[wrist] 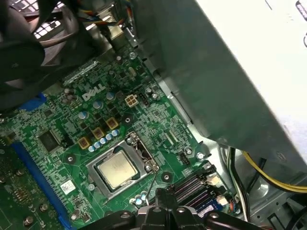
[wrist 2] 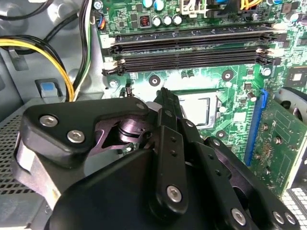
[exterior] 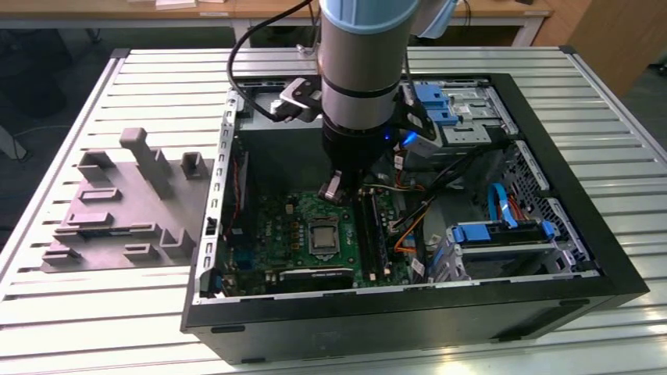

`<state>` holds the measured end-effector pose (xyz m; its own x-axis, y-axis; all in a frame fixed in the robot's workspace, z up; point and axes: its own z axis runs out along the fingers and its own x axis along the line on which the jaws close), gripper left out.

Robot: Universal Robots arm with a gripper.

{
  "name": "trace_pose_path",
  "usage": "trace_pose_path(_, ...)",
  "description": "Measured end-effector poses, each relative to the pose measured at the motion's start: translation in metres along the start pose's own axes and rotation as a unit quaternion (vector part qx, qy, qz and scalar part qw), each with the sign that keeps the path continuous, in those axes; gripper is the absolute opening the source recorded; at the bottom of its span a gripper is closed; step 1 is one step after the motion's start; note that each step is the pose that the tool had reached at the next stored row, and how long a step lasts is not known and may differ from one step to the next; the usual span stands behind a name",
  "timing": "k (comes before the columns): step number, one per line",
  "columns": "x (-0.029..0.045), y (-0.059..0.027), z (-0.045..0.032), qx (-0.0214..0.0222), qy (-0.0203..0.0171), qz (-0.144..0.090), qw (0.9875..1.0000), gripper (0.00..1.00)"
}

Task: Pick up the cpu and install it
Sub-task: 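Install the first cpu locking lever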

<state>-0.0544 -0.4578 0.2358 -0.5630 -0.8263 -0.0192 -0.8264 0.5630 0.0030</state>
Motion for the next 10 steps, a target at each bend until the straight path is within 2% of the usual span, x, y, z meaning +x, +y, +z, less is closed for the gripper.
trace_pose_path(5,0.0014,0.0008,0.0008,-0.0005,0.0002,-0.028,0.9996,0.11)
trace_pose_path(10,0.0064,0.0027,0.0016,-0.0016,0.0007,-0.035,0.9994,0.11)
